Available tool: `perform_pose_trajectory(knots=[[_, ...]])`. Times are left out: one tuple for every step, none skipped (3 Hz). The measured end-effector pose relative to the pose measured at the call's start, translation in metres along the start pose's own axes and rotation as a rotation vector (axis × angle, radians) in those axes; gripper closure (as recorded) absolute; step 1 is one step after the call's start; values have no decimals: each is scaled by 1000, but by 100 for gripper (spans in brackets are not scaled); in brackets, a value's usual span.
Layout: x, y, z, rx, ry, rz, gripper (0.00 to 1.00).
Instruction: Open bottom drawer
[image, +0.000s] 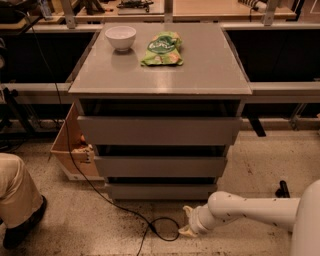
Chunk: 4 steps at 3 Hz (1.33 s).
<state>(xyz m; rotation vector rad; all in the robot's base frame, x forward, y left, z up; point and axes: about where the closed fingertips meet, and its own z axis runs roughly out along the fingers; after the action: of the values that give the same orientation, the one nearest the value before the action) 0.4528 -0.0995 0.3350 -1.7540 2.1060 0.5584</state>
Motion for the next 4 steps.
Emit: perform_pose_trajectory(knots=[[2, -3, 10, -8, -39, 4, 0], [7, -27, 38, -1, -90, 0, 0], [13, -81, 70, 81, -166, 1, 0], [14, -114, 82, 149, -209, 0, 0]])
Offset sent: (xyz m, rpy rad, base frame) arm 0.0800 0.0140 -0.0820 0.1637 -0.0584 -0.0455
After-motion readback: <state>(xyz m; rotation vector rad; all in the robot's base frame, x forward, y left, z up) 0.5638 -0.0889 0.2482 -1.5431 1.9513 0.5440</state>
